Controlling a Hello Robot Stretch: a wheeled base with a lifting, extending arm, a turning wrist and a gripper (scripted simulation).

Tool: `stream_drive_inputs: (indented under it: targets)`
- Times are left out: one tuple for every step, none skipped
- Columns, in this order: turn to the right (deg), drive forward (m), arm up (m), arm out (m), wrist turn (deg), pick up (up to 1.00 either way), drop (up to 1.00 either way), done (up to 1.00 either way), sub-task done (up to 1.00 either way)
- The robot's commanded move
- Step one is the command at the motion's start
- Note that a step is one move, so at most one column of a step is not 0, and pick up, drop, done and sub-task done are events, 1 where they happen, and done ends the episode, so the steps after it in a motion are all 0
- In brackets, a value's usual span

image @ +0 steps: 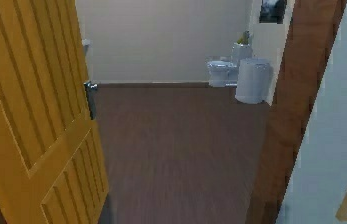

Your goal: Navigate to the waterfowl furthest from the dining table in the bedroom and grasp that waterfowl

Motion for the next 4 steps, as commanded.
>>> stream_drive_inputs:
  targets:
    - [0.0, 0.7, 0.0, 0.0, 0.0, 0.0, 0.0, 0.0, 0.0]
    - [-3.0, 0.0, 0.0, 0.0, 0.0, 0.0, 0.0, 0.0, 0.0]
    - [0.0, 0.3, 0.0, 0.0, 0.0, 0.0, 0.0, 0.0, 0.0]
    - [45.0, 0.0, 0.0, 0.0, 0.0, 0.0, 0.0, 0.0, 0.0]
